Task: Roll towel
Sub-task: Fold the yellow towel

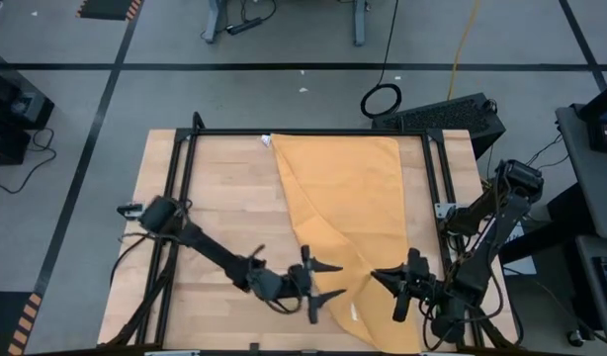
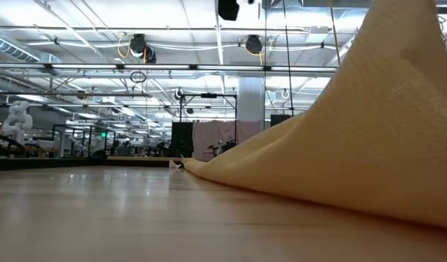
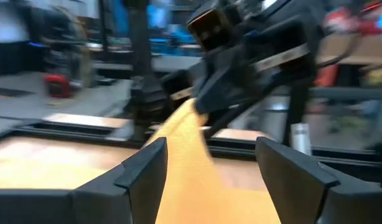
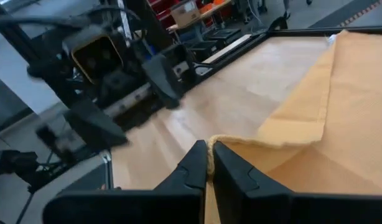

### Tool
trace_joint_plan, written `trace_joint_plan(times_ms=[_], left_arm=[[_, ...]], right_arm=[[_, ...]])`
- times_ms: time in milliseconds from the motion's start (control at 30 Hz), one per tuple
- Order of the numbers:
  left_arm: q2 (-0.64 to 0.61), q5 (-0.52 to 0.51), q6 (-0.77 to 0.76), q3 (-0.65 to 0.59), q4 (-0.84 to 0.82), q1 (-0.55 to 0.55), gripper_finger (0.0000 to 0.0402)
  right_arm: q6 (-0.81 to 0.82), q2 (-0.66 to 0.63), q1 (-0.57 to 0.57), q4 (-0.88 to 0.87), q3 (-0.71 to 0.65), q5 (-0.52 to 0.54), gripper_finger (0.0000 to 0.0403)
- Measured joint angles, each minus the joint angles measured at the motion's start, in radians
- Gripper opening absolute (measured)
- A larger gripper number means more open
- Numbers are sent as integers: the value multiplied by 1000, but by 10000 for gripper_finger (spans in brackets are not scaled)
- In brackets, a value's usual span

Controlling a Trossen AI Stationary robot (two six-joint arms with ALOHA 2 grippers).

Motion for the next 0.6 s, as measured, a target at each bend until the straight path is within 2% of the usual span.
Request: trace_joint_plan(times_ms=[100, 200, 333, 467, 600], left_arm=[[82, -97, 33, 100, -17, -7, 248], [137, -131, 56, 180, -16, -8, 248], [143, -198, 107, 206, -75, -19, 248], [80, -162, 82, 206, -229, -29, 248], [15, -179, 69, 207, -503, -26, 248]], right_arm=[[-1, 7, 0, 31, 0, -2, 8], [-14, 17, 2, 51, 0, -12, 8], [-28, 22, 13, 52, 0, -82, 8], [7, 23, 42, 51, 0, -133, 8], [52, 23, 81, 49, 0, -182, 6]])
